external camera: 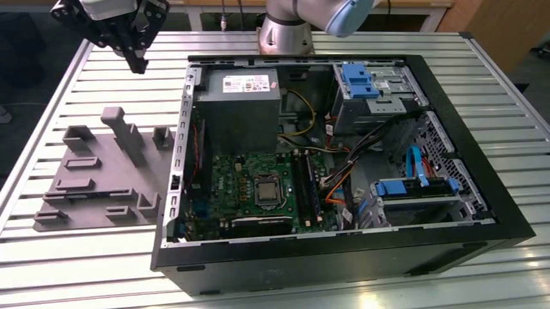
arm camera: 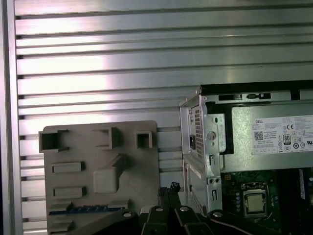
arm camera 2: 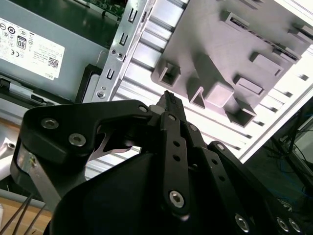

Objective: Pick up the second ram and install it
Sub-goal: 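Reach for the second ram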

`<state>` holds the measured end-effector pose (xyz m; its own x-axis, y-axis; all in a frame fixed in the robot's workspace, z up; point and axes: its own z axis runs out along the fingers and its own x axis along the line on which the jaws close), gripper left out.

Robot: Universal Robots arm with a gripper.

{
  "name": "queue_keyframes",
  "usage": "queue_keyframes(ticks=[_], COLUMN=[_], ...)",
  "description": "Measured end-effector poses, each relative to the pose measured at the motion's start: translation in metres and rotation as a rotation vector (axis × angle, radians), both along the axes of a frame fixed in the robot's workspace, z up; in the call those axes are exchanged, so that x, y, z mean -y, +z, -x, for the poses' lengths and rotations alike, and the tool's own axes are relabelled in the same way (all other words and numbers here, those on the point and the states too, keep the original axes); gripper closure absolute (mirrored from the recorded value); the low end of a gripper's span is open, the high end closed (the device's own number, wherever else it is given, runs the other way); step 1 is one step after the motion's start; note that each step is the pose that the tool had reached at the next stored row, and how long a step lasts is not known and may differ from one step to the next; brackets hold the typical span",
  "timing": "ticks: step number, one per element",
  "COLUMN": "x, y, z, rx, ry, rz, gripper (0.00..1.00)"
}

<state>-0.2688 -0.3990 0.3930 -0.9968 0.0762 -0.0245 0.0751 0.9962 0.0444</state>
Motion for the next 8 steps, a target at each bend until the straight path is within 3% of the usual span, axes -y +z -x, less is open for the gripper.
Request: queue_keyframes(ticks=[8], x=[0.0], y=[0.0], z=[0.0049], rx=[0.0], ry=[0.0], rz=[-0.0001], gripper=[0.89])
